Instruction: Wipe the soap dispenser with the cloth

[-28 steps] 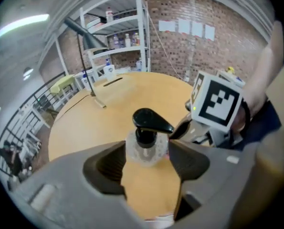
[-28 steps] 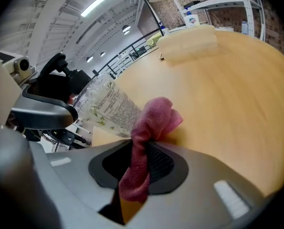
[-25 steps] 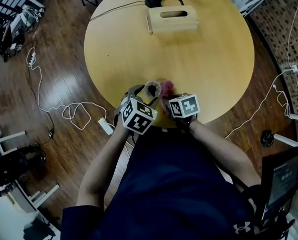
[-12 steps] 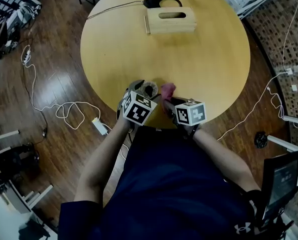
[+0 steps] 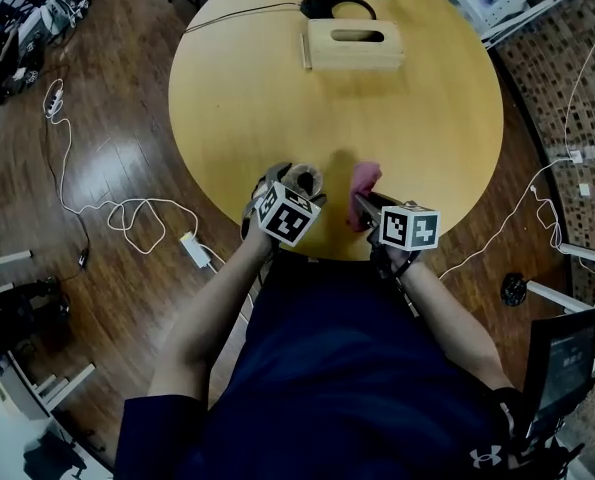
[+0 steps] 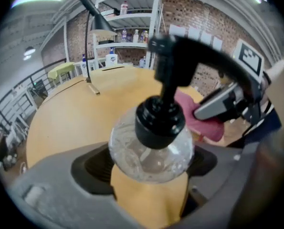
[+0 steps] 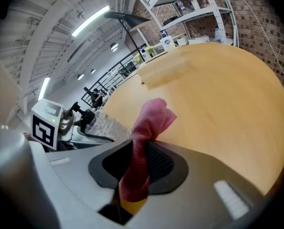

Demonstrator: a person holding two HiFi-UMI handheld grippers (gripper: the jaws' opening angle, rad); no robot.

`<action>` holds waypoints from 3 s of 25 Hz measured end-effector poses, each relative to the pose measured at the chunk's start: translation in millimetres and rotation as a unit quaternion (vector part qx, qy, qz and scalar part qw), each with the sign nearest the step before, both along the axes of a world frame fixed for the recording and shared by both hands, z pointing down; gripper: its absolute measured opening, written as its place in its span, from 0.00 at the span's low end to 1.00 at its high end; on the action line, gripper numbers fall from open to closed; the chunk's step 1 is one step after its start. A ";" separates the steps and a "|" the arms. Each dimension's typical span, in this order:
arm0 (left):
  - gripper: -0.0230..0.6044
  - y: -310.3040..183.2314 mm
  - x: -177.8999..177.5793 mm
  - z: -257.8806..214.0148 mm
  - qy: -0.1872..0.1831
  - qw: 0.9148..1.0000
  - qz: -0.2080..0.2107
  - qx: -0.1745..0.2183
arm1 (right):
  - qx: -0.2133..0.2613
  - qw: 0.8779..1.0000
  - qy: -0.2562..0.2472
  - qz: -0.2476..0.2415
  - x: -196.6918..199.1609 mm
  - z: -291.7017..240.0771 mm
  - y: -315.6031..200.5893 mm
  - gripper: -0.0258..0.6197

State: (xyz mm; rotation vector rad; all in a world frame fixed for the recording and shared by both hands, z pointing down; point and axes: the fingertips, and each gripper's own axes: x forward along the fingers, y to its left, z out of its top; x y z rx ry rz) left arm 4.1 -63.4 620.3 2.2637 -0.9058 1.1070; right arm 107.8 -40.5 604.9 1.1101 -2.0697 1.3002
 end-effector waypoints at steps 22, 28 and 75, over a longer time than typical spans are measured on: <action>0.62 -24.6 -69.1 -160.0 0.348 0.914 -0.202 0.044 | 0.126 0.988 -0.056 -0.070 -40.7 -93.3 -27.4 0.18; 0.62 -24.4 -100.9 -222.2 0.445 0.866 -0.221 0.060 | 0.204 0.956 -0.128 -0.167 -88.4 -158.8 -13.1 0.18; 0.62 -17.6 -52.0 -233.1 0.476 0.835 -0.275 0.019 | 0.171 0.937 -0.157 -0.262 -117.1 -138.9 38.4 0.18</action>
